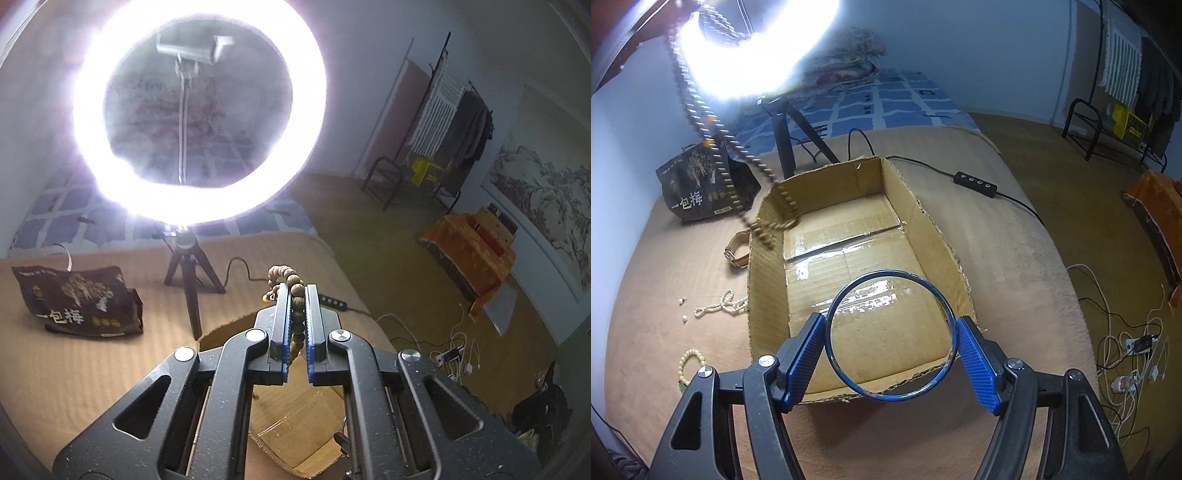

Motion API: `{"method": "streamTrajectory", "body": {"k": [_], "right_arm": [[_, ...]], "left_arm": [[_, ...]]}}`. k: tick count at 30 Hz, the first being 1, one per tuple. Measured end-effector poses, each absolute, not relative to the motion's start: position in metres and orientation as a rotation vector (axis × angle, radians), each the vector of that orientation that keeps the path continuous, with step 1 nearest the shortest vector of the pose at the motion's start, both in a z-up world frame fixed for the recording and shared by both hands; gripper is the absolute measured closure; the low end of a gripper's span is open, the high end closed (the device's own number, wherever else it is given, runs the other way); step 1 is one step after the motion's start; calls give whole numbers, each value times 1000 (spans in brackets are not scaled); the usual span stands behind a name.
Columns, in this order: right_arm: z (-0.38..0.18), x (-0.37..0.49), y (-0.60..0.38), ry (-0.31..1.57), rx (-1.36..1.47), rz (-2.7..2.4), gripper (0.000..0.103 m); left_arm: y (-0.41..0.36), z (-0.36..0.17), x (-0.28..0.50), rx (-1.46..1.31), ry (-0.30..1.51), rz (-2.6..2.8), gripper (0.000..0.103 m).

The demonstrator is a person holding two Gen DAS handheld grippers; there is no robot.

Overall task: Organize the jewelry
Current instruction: 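Carry the bangle with the right tool while the left tool lifts the necklace over the box, then open both tools to drop the bangle and necklace into the box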

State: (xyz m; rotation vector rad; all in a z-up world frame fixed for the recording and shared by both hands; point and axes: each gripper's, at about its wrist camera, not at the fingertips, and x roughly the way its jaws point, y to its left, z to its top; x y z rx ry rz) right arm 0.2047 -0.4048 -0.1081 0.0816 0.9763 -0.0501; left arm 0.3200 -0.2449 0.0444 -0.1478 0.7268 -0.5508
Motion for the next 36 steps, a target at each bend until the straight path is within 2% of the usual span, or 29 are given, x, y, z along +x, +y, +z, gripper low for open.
{"method": "streamTrajectory", "body": {"k": [15, 23, 24, 25, 26, 27, 28, 36], "right_arm": [[-130, 215, -400, 1020, 67, -19, 30], [-133, 216, -399, 1025, 56, -16, 29], [-133, 216, -399, 1023, 55, -18, 27], [-134, 216, -399, 1023, 53, -19, 22], [-133, 215, -398, 1019, 48, -22, 19], [-133, 215, -398, 1015, 44, -25, 14], [-132, 214, -397, 1008, 40, -29, 14], [-127, 211, -397, 998, 42, -30, 14]], "left_arm": [[-281, -50, 342, -58, 899, -500, 99], [-286, -68, 342, -27, 942, -506, 99], [-287, -69, 343, -24, 951, -514, 97], [-287, -70, 343, -20, 955, -518, 87], [-287, -69, 342, -15, 955, -521, 70], [-287, -69, 341, -12, 949, -522, 63], [-286, -67, 340, -9, 938, -522, 61], [-274, -61, 336, -12, 924, -510, 61]]}}
